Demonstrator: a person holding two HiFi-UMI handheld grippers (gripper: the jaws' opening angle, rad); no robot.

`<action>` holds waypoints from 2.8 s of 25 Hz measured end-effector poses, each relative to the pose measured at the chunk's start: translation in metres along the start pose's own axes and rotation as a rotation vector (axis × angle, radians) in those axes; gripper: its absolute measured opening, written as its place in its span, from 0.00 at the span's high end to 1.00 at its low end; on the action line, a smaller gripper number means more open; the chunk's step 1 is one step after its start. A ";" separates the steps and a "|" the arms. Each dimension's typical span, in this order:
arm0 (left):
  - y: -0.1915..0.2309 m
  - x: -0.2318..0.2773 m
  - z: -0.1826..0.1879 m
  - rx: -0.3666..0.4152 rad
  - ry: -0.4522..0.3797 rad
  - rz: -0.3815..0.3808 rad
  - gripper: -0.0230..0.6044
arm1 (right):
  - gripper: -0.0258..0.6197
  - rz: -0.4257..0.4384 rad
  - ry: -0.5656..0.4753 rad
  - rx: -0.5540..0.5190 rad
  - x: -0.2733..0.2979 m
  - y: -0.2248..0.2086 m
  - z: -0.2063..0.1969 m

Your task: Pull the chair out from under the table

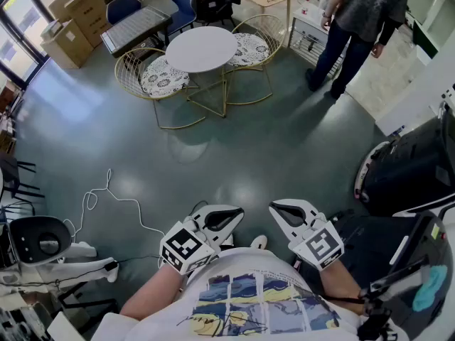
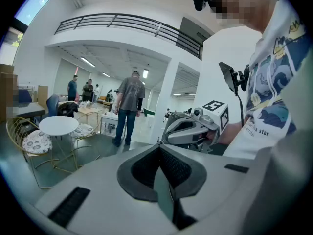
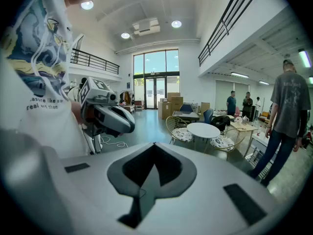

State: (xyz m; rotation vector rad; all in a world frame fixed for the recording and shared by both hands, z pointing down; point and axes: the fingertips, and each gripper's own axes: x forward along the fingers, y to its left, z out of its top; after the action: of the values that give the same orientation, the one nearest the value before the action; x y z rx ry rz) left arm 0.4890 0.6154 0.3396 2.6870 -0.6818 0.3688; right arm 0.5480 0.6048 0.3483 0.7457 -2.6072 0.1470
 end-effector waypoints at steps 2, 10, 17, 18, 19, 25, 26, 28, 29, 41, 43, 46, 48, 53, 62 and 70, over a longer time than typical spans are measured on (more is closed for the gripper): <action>0.009 -0.011 -0.002 -0.011 -0.012 0.005 0.95 | 0.94 0.000 -0.001 -0.010 0.009 0.006 0.007; 0.044 -0.037 -0.009 -0.051 -0.041 0.040 0.95 | 0.94 0.006 -0.006 -0.018 0.039 0.015 0.019; 0.039 -0.039 -0.007 -0.040 -0.037 0.129 0.95 | 0.94 0.049 -0.019 -0.023 0.021 0.018 0.017; 0.037 -0.038 -0.006 -0.033 -0.039 0.155 0.95 | 0.94 0.052 -0.030 -0.021 0.014 0.016 0.016; 0.035 -0.038 -0.005 -0.031 -0.045 0.180 0.95 | 0.94 0.055 -0.045 -0.020 0.007 0.013 0.016; 0.031 -0.042 -0.020 -0.041 -0.044 0.326 0.95 | 0.94 0.087 -0.105 -0.002 -0.004 -0.005 -0.010; 0.034 -0.045 -0.022 -0.040 -0.046 0.349 0.95 | 0.94 0.092 -0.107 0.001 -0.001 -0.008 -0.013; 0.042 -0.051 -0.027 -0.053 -0.040 0.383 0.95 | 0.93 0.105 -0.113 0.003 0.005 -0.011 -0.015; 0.047 -0.055 -0.030 -0.066 -0.037 0.397 0.94 | 0.91 0.114 -0.116 0.003 0.009 -0.013 -0.015; 0.195 -0.057 0.019 -0.109 -0.160 0.353 0.80 | 0.83 0.128 -0.080 -0.026 0.138 -0.079 0.048; 0.228 -0.074 0.027 -0.116 -0.181 0.363 0.80 | 0.83 0.137 -0.084 -0.050 0.176 -0.087 0.072; 0.280 -0.106 0.031 -0.120 -0.203 0.388 0.80 | 0.83 0.165 -0.104 -0.064 0.238 -0.093 0.105; 0.314 -0.124 0.031 -0.126 -0.208 0.415 0.80 | 0.83 0.186 -0.115 -0.078 0.277 -0.096 0.124; 0.385 -0.166 0.024 -0.182 -0.222 0.506 0.79 | 0.82 0.257 -0.098 -0.118 0.357 -0.094 0.159; 0.560 -0.201 0.016 -0.292 -0.204 0.666 0.77 | 0.81 0.377 -0.099 -0.127 0.533 -0.164 0.207; 0.744 -0.215 0.061 -0.308 -0.112 0.752 0.76 | 0.81 0.416 -0.135 -0.114 0.669 -0.269 0.284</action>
State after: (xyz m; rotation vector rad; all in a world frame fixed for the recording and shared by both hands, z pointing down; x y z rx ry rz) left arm -0.0551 0.0659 0.4088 2.0858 -1.6298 0.2581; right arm 0.0725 -0.0063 0.3721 0.1716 -2.8397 0.0702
